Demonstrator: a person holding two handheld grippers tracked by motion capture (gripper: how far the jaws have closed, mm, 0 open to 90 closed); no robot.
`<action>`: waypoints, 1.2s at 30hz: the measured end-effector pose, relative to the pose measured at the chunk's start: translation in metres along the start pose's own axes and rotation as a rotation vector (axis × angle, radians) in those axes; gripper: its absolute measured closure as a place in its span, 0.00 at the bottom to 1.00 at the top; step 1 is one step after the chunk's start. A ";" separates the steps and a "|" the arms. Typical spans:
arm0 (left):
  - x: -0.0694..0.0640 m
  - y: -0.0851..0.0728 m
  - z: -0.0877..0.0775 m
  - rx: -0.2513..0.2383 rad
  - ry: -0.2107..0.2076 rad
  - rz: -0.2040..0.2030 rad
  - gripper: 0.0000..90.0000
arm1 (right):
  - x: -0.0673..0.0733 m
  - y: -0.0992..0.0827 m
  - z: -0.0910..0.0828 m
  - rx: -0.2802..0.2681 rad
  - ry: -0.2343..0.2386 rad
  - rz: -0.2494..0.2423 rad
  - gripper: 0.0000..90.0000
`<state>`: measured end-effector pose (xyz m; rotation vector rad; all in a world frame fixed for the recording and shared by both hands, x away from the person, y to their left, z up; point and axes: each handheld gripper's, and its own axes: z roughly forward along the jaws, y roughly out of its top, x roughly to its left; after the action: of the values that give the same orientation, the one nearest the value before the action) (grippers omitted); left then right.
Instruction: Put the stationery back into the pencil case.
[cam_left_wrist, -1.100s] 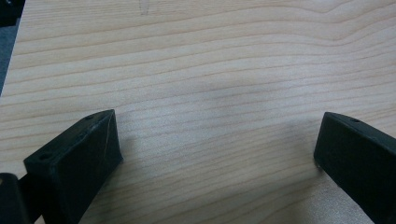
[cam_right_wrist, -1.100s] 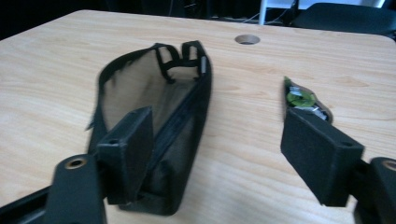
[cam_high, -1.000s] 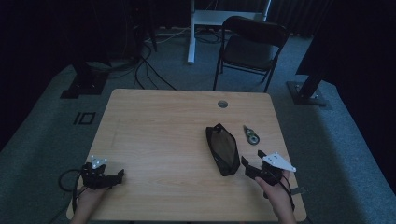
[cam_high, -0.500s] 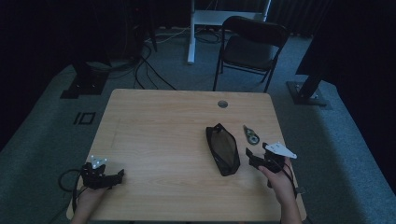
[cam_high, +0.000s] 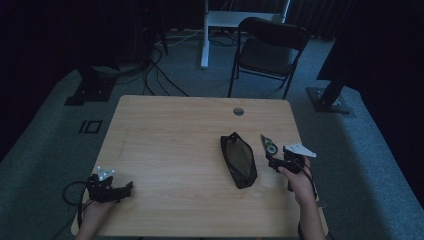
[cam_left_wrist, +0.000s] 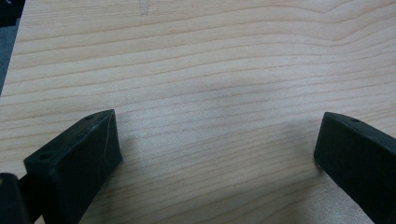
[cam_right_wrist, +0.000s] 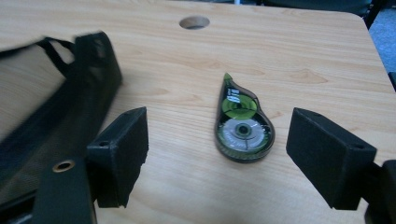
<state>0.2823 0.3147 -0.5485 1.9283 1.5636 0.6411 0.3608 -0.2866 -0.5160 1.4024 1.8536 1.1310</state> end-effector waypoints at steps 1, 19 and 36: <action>0.000 0.000 0.000 0.000 0.000 0.000 0.01 | 0.000 0.000 0.000 0.000 0.000 0.000 0.23; 0.000 0.000 0.000 0.000 0.000 0.000 0.01 | -0.016 0.017 0.054 0.091 -0.041 -0.074 0.26; 0.000 0.000 0.000 0.000 0.000 0.000 0.01 | -0.024 0.011 0.083 0.180 -0.046 -0.045 0.31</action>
<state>0.2823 0.3147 -0.5485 1.9281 1.5638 0.6411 0.4415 -0.2842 -0.5488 1.4643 1.9846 0.9214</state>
